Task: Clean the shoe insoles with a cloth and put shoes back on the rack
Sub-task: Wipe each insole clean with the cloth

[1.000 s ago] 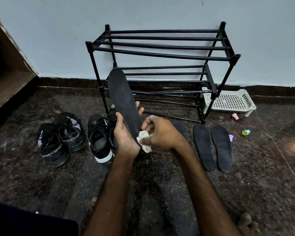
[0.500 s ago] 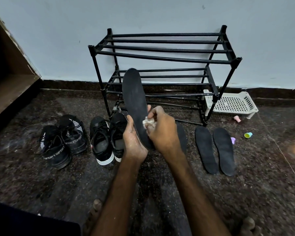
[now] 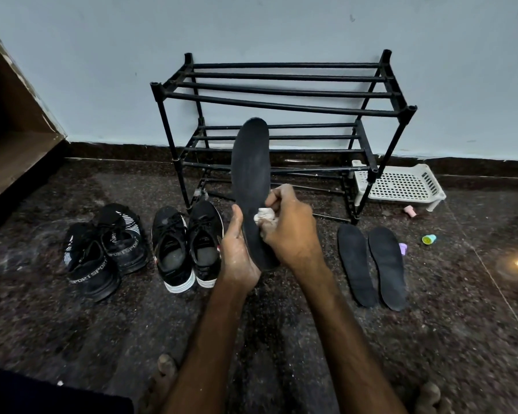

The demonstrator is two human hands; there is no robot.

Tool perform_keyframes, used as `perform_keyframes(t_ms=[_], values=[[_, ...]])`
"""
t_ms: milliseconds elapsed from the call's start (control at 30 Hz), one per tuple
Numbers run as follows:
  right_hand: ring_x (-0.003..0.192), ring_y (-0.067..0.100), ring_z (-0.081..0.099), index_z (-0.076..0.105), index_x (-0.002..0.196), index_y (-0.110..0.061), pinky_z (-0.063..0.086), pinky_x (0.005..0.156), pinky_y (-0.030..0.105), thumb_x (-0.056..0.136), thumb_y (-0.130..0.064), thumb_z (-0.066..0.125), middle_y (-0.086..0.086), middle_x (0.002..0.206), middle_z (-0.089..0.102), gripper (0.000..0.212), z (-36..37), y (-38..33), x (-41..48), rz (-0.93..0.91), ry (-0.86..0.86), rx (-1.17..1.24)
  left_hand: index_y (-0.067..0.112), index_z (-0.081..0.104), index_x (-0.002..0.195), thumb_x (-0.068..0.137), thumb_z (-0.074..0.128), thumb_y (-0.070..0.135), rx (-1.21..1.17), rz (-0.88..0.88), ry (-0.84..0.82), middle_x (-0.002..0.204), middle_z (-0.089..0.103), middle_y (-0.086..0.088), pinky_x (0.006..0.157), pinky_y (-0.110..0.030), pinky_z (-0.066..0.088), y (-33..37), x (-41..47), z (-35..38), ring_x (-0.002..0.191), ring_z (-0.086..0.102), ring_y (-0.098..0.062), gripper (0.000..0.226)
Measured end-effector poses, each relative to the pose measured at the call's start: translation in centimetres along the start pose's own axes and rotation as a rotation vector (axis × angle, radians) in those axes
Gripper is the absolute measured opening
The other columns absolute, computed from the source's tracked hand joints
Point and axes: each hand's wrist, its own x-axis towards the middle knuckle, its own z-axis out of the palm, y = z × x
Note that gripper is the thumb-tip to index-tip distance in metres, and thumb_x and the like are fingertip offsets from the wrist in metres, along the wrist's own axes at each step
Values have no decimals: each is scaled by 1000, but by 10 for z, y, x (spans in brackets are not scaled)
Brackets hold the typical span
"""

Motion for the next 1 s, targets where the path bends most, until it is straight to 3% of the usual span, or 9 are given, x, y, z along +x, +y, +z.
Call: perform_keyframes(t_ms=[67,167,267,333,467,633,733,900,1000], values=[[79,10,63,48,98,-24,56,72,36,82,-8,72,-9,86,62,33,2,-4,1,-53,12,82,10,80,90,104,28,46,1,-38,2,97,75,-10,81,-30,59,-2,1,0,92,72,-20,65],[81,7,63,48,100,-24,58,71,32,85,-5,70,-10,91,62,33,-5,2,11,-58,171,98,12,78,98,102,34,49,85,-109,-14,98,76,-6,97,-36,48,1,1,-4,96,70,-20,57],[75,10,64,47,100,-25,58,67,37,85,-2,69,-9,89,61,35,-21,17,20,-33,260,57,17,65,103,99,40,51,321,-94,28,84,77,4,81,-37,53,0,-2,-6,79,71,-13,42],[76,6,63,49,100,-23,57,69,31,82,-2,72,-12,87,61,36,-26,18,19,-54,183,66,13,63,112,99,42,48,312,-109,11,95,77,1,74,-35,55,-3,-3,-5,79,72,-14,43],[80,3,60,49,100,-24,48,68,14,82,-6,74,-11,90,62,35,-20,10,16,-163,21,83,8,64,125,94,47,43,100,-172,-50,111,72,-12,79,-35,59,-3,-4,-7,98,70,-23,49],[91,8,63,53,111,-14,56,79,17,87,-1,67,-1,106,63,31,-52,23,46,-92,263,-17,7,66,125,104,26,45,299,-218,-202,129,63,-20,66,-37,54,2,-7,-17,94,68,-34,59],[92,7,64,55,109,-11,57,83,21,84,1,71,-2,104,65,33,-70,34,56,-144,319,-31,4,51,137,106,19,43,314,-236,-263,140,55,-18,68,-35,53,1,-9,-18,97,68,-31,60],[79,4,63,59,97,-17,52,68,17,77,2,75,-6,91,66,31,-54,24,33,-185,-18,54,6,63,125,100,38,46,305,-251,-121,117,67,-24,68,-38,56,0,-3,-20,85,66,-35,54],[69,5,60,63,93,-15,49,59,15,74,-4,81,-2,86,67,28,-37,32,15,-67,-345,110,4,72,114,98,42,45,189,-229,-27,113,71,-18,77,-39,60,-2,2,-23,94,71,-29,53]])
